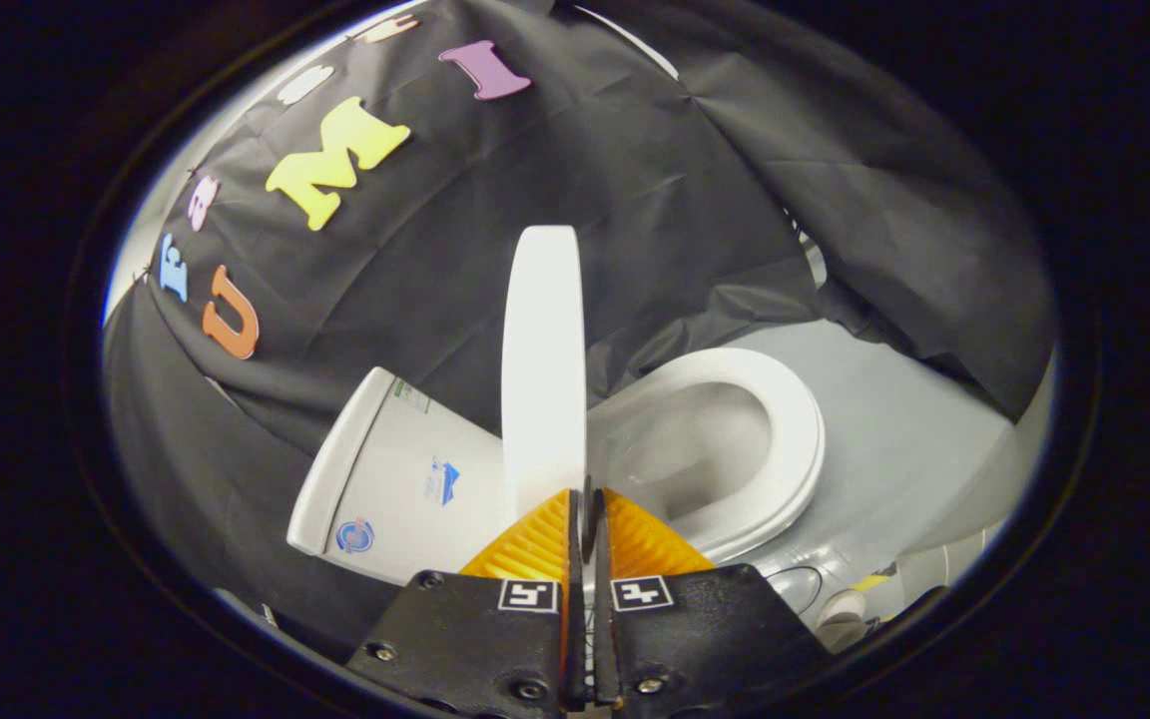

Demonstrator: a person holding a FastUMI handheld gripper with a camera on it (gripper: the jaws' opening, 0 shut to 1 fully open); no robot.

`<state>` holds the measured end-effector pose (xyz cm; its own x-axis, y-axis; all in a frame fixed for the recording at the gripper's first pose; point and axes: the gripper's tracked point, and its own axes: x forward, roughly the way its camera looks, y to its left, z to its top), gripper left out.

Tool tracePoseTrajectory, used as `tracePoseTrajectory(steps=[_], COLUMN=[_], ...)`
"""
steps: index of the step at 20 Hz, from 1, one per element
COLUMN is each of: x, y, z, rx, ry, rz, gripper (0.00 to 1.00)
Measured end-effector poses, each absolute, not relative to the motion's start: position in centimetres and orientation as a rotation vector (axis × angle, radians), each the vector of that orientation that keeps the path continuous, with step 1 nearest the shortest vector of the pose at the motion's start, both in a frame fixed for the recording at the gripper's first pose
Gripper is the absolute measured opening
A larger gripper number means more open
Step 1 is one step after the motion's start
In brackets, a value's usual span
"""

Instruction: Open the toilet lid.

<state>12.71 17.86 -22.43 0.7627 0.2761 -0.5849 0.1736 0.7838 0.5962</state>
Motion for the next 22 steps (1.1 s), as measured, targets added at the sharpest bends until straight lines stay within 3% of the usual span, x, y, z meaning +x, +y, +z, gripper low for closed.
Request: tracePoseTrajectory(steps=[22], x=[12.5], y=[23.1], z=[-18.8], rx=[0.483], ry=[0.689], rz=[0.069], gripper=[0.07])
